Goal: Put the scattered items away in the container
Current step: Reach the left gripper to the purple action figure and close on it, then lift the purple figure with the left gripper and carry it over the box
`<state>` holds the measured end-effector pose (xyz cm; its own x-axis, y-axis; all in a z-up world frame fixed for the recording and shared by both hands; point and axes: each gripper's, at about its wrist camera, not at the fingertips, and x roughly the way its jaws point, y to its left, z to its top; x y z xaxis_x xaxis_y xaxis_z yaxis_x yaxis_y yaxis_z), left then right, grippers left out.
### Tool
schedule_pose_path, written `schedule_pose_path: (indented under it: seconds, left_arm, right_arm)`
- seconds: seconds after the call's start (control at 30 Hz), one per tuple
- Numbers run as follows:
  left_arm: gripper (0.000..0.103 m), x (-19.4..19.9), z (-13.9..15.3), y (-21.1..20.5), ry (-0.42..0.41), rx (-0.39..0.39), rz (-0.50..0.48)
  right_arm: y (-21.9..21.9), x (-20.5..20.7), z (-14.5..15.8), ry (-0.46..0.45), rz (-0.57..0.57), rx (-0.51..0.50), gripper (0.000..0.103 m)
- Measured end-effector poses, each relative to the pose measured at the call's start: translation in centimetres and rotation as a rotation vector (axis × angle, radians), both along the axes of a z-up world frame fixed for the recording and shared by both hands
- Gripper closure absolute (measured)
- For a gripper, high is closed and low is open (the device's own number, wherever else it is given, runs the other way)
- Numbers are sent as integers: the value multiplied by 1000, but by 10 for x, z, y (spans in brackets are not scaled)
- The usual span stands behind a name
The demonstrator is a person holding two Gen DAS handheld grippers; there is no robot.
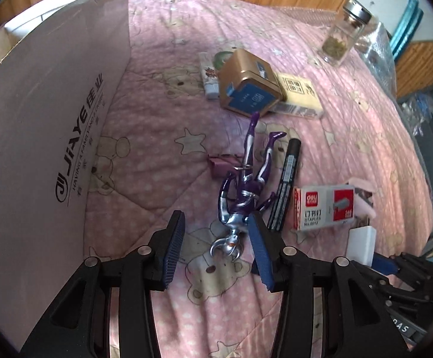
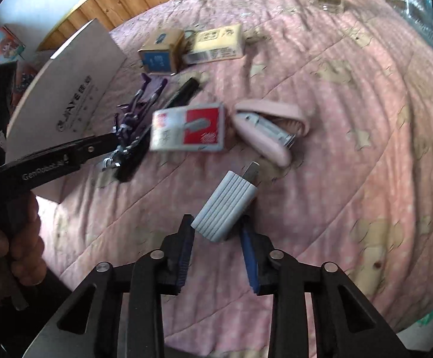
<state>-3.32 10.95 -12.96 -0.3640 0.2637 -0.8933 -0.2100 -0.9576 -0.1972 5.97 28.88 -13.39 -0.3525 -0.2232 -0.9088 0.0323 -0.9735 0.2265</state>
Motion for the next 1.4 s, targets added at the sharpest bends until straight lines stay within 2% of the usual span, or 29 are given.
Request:
schedule_pose_path:
  seconds: [0.1,0.27,0.3,0.33,0.5,0.67,0.8,0.93,1.03,1.17,1.4]
  left_arm:
    - [58,2,3,6,22,23,-30]
    - [59,-5,-10,18,11,-21,-64]
    - [64,-5,-12,20,19,-40,-66]
    - [75,-4,-11,21,25,-38,-74]
    - [80,5,11,13,29,73,-76]
    - [80,10,15,9,37,80,-86]
    - [80,7,11,17,32,36,-96]
    - [78,1,-5,29,9,-5,-115]
    - [80,1,-5,38,41,-41,-139]
    - [81,-1,1,36,35,4,-122]
    - [81,8,21,29,94,47,-125]
  right_arm:
    - [1,-1,0,2,-14,-15,71]
    - [2,-3,-2,18,-4,-5,69]
    - [1,-4,-3,19,-2,-7,69]
    - [2,-4,-3,20,-2,-13,70]
    - [25,-3,-1,13,-45,-62,76]
    - [31,1,-4,2,-62,-77,78]
    - [33,0,-5,4,-72,-95,77]
    - [44,-1,-6,15,-81,-115,78]
    - [45,-2,-6,22,-67,-107,81]
    - [44,-7,-2,24,-63,-110,81]
    - [47,-1,12,62,-60,-127,81]
